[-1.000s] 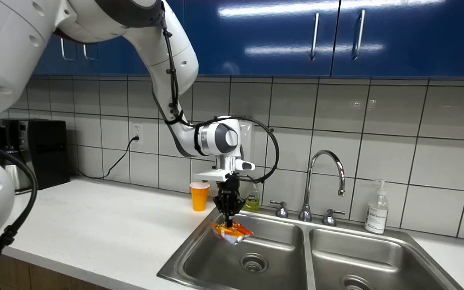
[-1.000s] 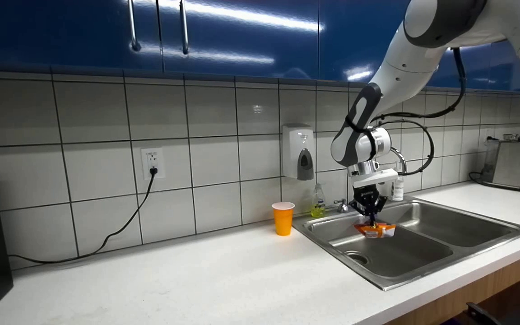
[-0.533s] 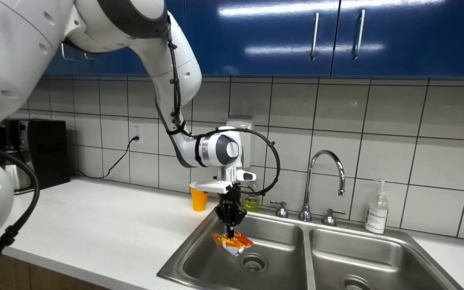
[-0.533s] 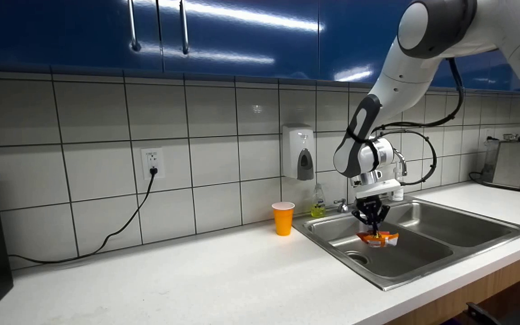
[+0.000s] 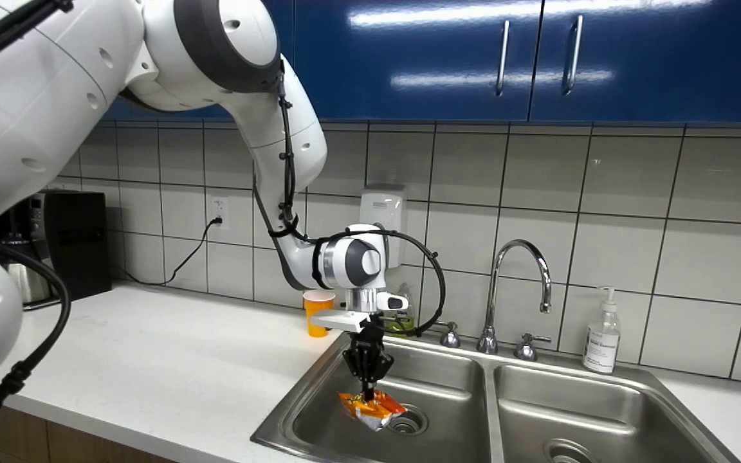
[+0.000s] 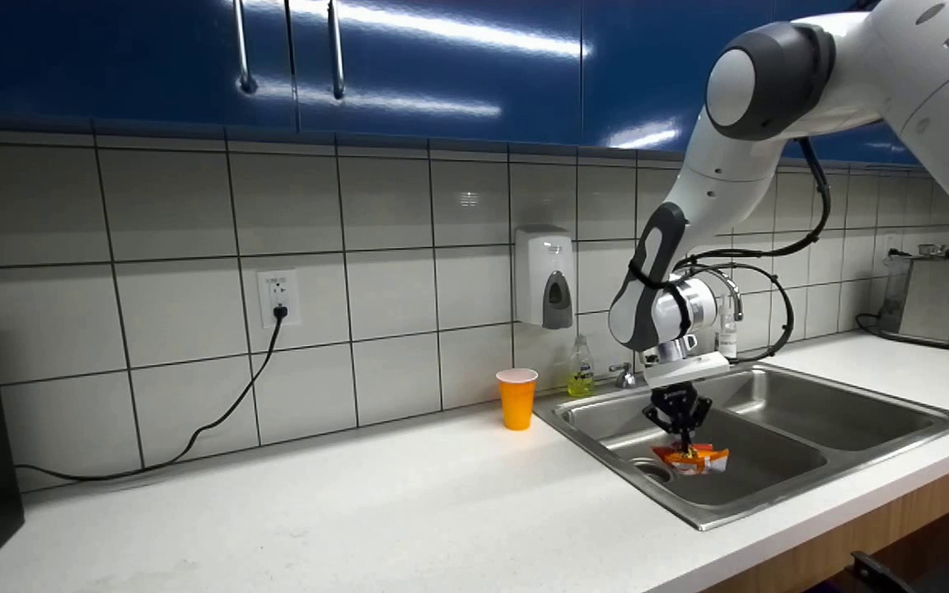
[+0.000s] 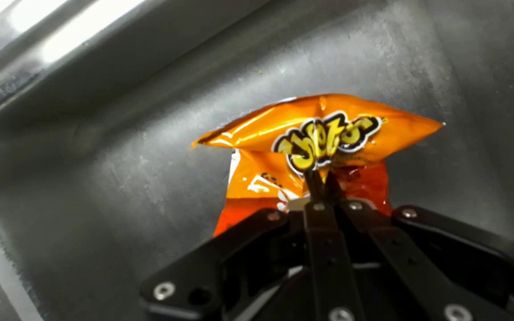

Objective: Put the orange packet in the left sink

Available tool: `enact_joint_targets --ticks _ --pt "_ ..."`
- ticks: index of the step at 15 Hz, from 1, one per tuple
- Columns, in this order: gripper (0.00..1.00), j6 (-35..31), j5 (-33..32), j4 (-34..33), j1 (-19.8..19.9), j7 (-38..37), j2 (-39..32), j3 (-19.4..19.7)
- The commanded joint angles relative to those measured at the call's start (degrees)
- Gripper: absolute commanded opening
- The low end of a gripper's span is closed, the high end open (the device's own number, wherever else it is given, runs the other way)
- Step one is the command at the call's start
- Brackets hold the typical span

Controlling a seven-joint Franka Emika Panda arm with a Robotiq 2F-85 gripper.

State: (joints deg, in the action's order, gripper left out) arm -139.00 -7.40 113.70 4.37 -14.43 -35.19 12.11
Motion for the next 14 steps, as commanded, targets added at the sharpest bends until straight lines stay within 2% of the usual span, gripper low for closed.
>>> enact_joint_targets --ticks 1,8,14 --pt "0.0 -0.79 -0.13 -3.65 -0.58 -1.66 -4.84 0.76" --pt "0.0 -0.75 0.6 -8.51 -0.57 -1.34 -13.32 0.67" --pt "0.0 -0.26 0.95 -11.05 -0.64 -1.05 -16.69 0.72"
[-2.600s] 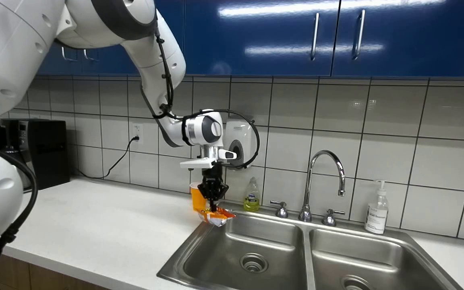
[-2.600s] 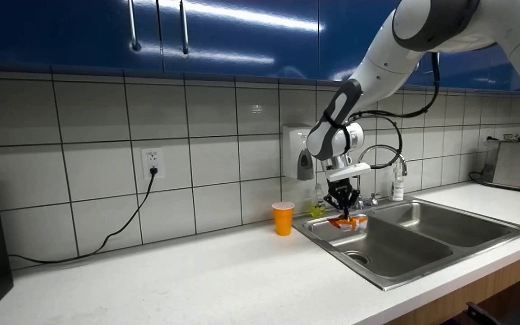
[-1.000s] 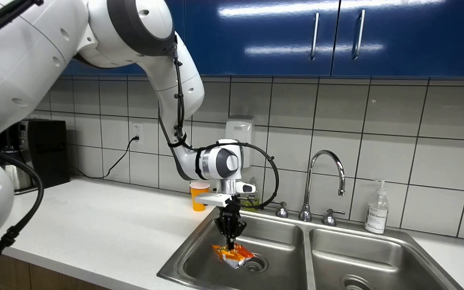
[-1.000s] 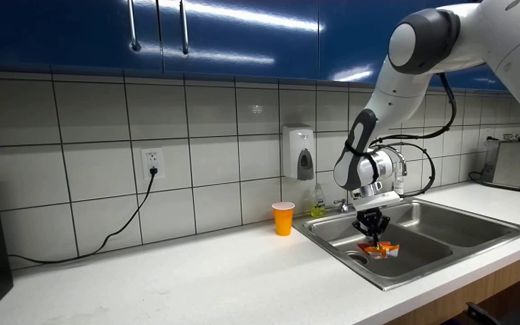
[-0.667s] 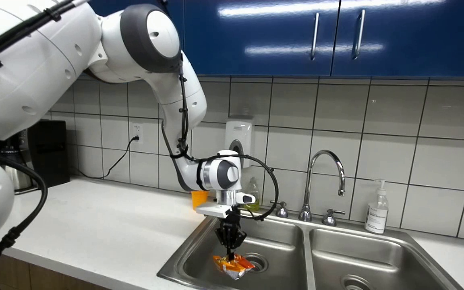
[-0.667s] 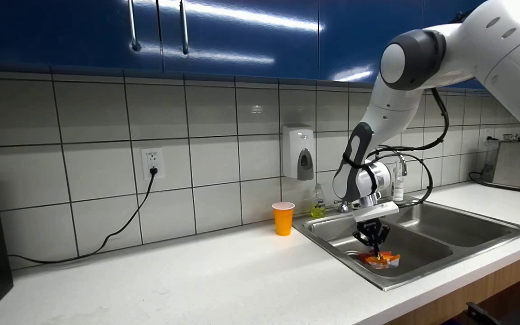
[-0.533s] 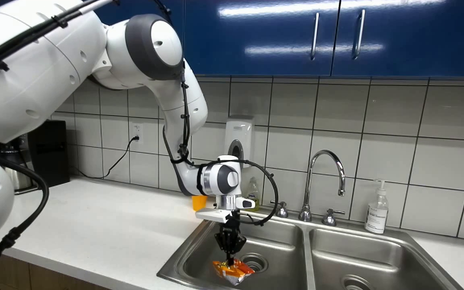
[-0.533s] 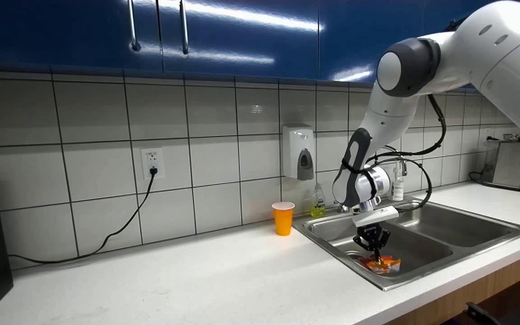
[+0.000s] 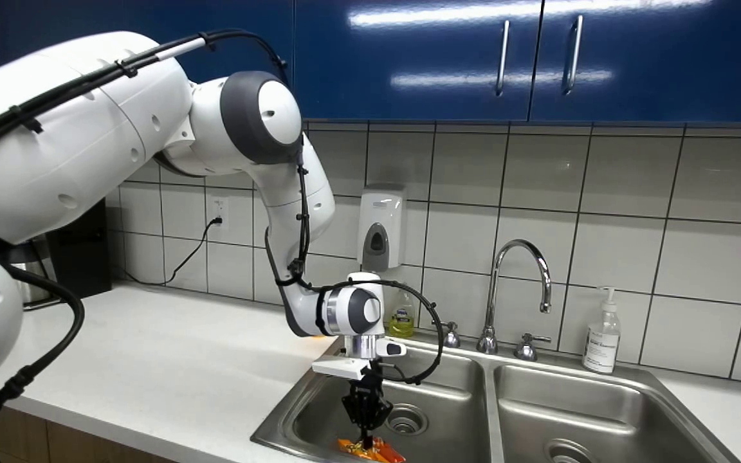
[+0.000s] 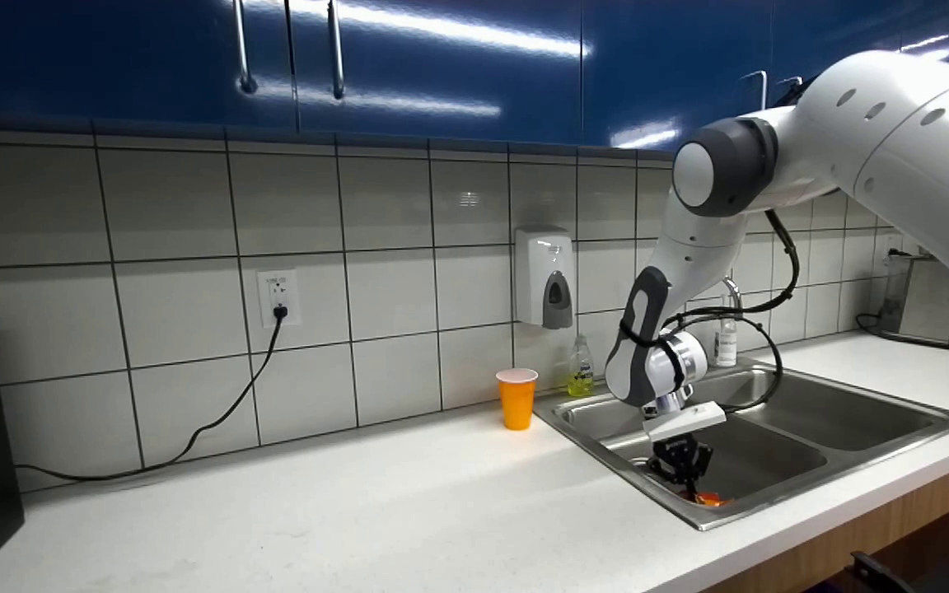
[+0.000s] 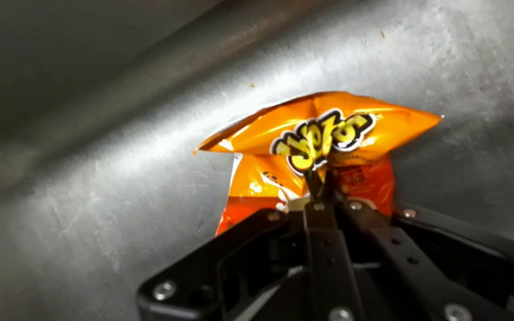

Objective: Put the orange packet in the left sink

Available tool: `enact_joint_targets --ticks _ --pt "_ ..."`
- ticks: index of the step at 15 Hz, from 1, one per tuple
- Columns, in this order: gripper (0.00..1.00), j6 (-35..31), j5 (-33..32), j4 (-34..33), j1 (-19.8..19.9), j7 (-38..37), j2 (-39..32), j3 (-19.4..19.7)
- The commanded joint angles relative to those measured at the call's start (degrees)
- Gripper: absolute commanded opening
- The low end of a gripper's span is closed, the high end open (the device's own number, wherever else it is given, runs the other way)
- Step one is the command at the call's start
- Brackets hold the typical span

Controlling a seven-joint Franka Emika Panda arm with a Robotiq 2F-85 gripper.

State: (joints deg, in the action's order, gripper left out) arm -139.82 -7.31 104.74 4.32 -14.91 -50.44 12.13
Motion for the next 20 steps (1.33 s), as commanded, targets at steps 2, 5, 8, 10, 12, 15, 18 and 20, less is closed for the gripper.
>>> enact_joint_targets --ticks 2,5,8,10,12,15,18,20 --pt "0.0 0.92 1.01 -2.43 -0.59 -0.65 -1.57 0.67" --pt "0.34 0.86 1.07 -1.96 -0.88 -0.78 -0.67 0.73" --pt "0.58 1.03 0.94 -1.97 -1.36 -1.01 0.29 0.99" --pt "0.73 1.06 0.8 -2.19 -1.82 -1.3 0.7 1.28" --pt "0.88 1.02 0.65 -2.32 -2.25 -1.69 1.15 1.62" --pt "1.0 1.21 0.44 -2.21 -2.78 -1.98 2.36 2.1" --pt "1.0 1.21 0.19 -1.93 -3.13 -2.19 3.86 2.57" --pt "1.0 1.2 0.02 -1.52 -3.36 -2.28 5.19 2.83"
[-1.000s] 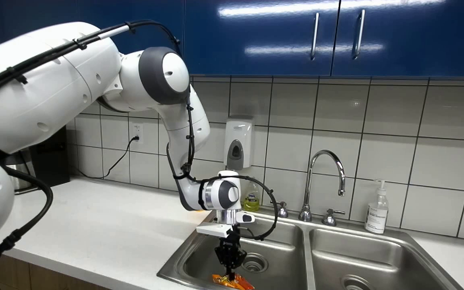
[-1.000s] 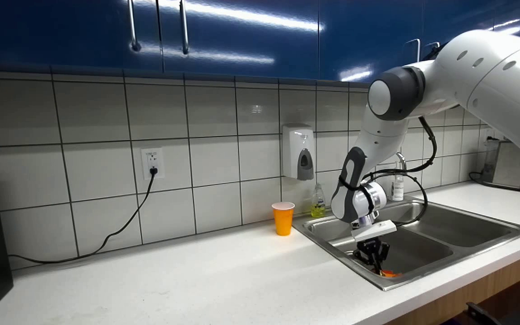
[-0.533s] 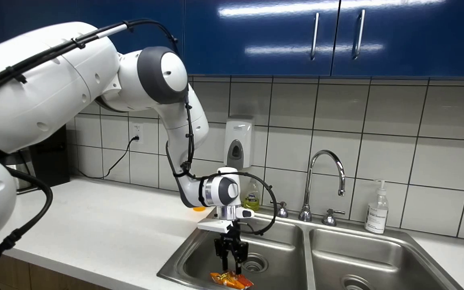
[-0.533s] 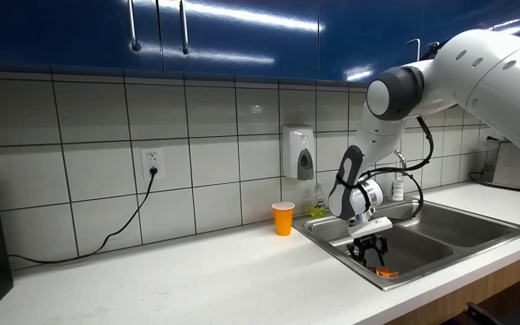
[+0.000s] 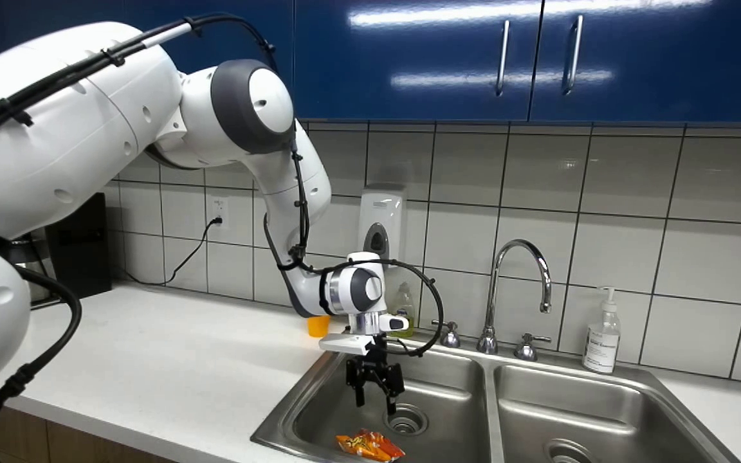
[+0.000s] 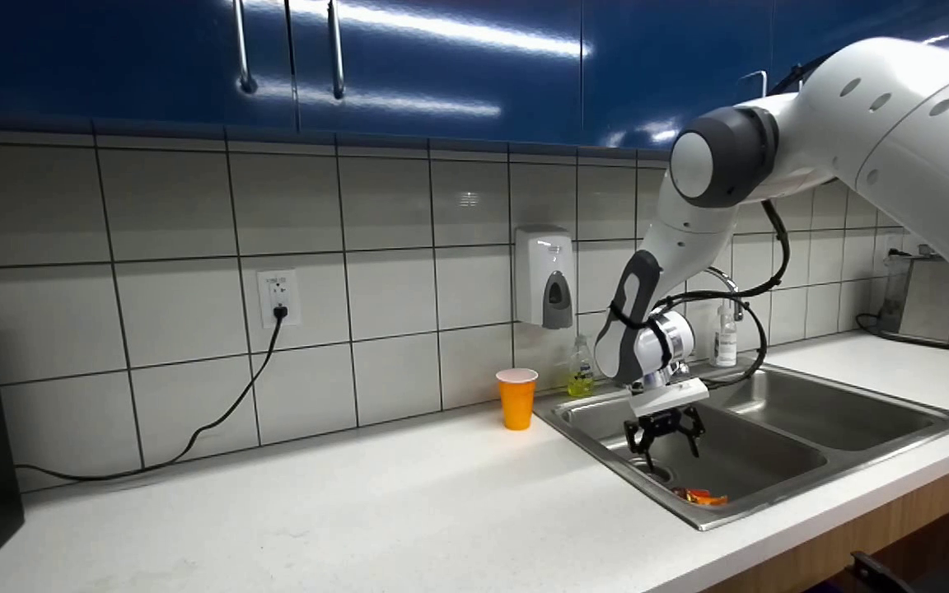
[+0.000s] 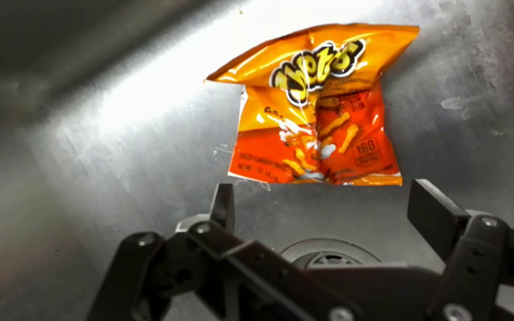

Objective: Put the orange packet in the left sink

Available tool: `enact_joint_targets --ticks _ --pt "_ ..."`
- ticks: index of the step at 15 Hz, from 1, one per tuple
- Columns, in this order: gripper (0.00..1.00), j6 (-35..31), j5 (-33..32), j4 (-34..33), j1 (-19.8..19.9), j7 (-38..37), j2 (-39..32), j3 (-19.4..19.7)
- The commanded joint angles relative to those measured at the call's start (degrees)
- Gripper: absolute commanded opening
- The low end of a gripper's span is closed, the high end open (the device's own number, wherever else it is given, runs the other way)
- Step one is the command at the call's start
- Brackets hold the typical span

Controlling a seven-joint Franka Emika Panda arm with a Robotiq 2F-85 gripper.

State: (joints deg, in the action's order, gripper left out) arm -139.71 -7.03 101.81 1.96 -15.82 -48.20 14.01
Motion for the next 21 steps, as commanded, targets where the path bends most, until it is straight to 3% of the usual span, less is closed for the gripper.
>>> enact_joint_targets --ticks 1,5,11,21 --pt "1.0 1.0 -0.31 1.59 -1.13 -1.48 3.49 1.07" --pt "1.0 1.3 -1.08 2.61 -1.95 -1.38 6.23 1.52" --pt "1.0 -0.33 -0.89 6.92 -0.7 4.85 11.96 -1.32" --pt "1.0 -0.14 -0.11 18.42 -0.43 10.43 23.88 -5.12"
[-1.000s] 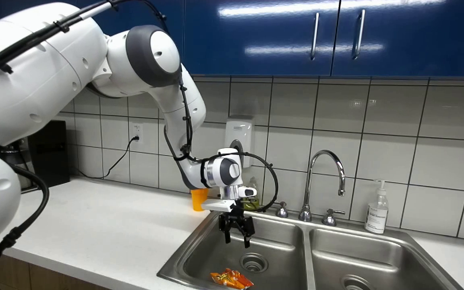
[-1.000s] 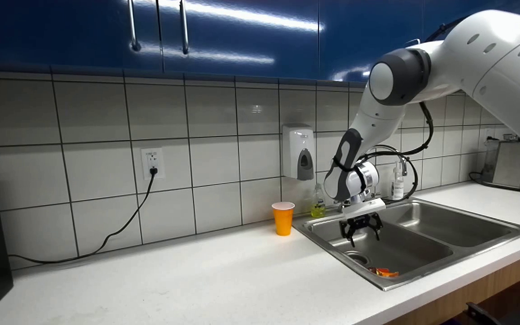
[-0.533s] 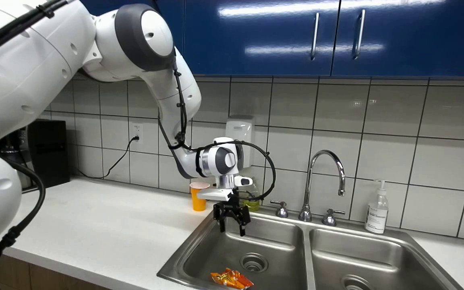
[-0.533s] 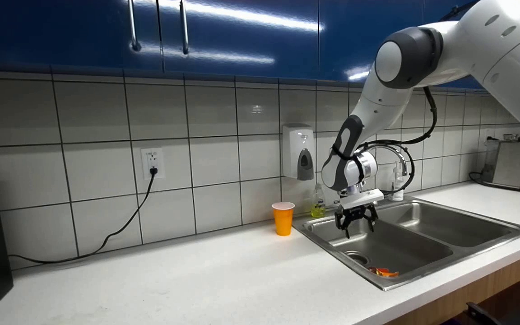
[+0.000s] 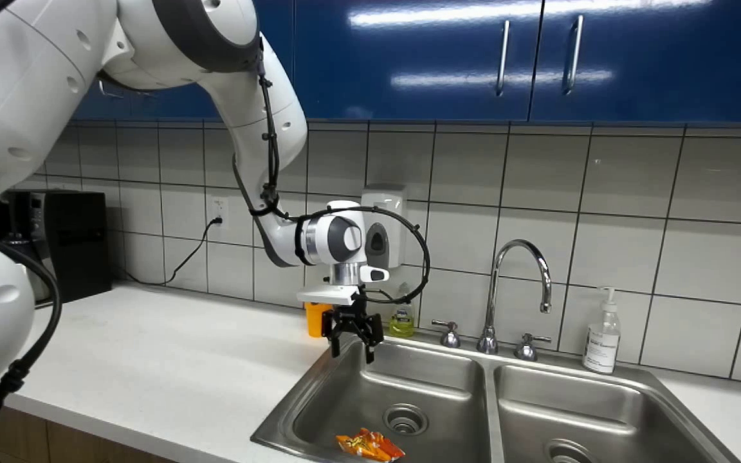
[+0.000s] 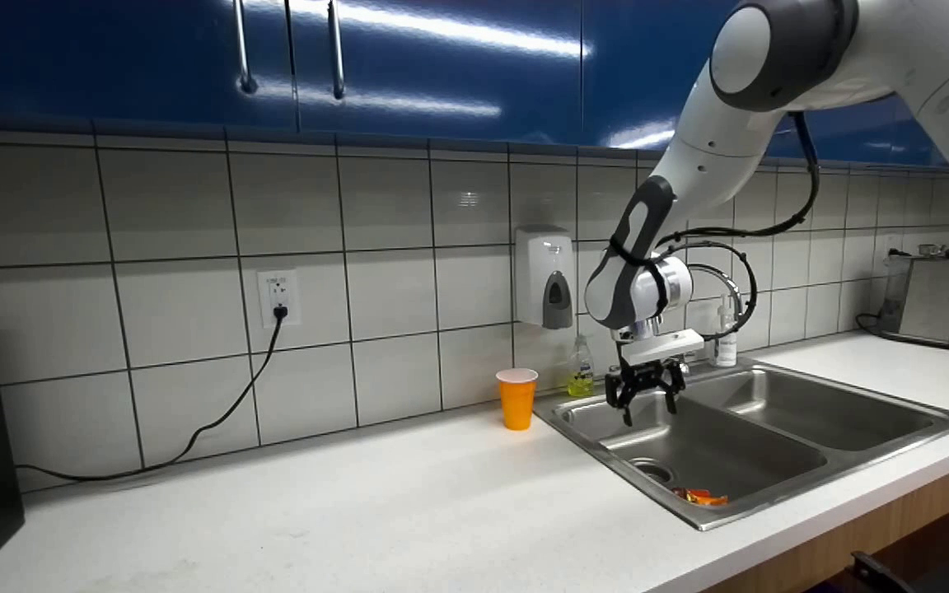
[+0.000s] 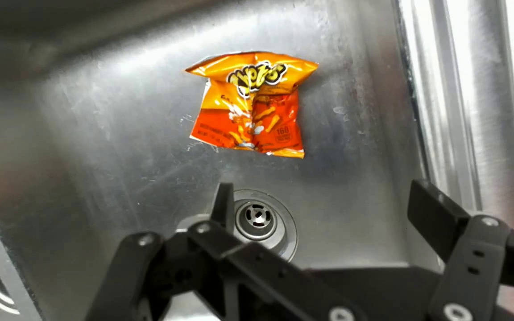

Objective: Put the orange packet in the left sink

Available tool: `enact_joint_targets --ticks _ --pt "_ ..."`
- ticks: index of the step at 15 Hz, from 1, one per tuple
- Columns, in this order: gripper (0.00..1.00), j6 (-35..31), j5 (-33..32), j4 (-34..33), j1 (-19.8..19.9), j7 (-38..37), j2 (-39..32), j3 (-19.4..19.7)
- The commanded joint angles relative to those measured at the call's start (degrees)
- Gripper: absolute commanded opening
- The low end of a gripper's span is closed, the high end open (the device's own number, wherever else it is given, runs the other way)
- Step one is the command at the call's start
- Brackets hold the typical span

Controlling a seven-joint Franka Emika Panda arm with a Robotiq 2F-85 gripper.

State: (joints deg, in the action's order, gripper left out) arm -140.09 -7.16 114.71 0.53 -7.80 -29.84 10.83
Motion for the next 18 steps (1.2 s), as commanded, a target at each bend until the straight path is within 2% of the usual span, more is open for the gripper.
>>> enact_joint_targets --ticks 1,10,18 --pt "1.0 0.47 -0.42 6.87 0.61 2.17 6.75 -1.98" --pt "1.0 6.97 -2.05 20.42 -1.99 -0.18 20.94 -4.26" --pt "1.0 17.44 -3.48 29.46 -2.32 -0.82 32.48 -7.75"
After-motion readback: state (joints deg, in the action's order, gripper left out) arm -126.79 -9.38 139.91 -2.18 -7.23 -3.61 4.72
